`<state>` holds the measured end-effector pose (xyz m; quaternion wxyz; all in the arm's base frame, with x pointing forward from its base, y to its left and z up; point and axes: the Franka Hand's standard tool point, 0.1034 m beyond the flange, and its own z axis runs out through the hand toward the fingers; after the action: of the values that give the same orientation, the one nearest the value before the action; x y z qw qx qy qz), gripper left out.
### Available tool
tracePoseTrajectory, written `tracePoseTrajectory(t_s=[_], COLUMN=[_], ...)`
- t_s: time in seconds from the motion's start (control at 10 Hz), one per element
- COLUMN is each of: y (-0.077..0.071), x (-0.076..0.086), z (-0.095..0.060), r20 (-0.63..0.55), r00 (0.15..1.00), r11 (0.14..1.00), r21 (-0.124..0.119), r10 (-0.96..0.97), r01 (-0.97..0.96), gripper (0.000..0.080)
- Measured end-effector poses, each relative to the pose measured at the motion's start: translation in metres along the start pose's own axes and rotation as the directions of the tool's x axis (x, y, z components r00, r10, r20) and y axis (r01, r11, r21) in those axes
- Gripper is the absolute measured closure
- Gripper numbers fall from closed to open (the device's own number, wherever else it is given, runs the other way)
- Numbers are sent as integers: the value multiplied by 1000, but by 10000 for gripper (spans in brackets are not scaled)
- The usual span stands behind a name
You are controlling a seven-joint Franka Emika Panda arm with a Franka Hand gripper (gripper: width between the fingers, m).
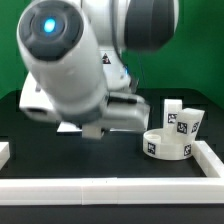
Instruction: Assemble stool
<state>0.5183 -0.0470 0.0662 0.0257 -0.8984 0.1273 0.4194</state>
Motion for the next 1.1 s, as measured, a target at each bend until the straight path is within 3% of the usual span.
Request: tracePoseTrajectory(t_s=[0.3,0.5,0.7,1.0,1.1], y=[-10,-8,-15,-23,-26], x=[-38,-30,-22,-23,-31], z=[0,-1,-9,-12,-10], r20=[-6,-39,-210,-430,-491], r00=[1000,999,978,903,871], r11=[1000,1000,1000,999,998], r21=[11,15,30,47,54], r10=[22,25,16,5,3], r01=[-22,-24,-10,17,27], gripper=[462,462,462,462,462])
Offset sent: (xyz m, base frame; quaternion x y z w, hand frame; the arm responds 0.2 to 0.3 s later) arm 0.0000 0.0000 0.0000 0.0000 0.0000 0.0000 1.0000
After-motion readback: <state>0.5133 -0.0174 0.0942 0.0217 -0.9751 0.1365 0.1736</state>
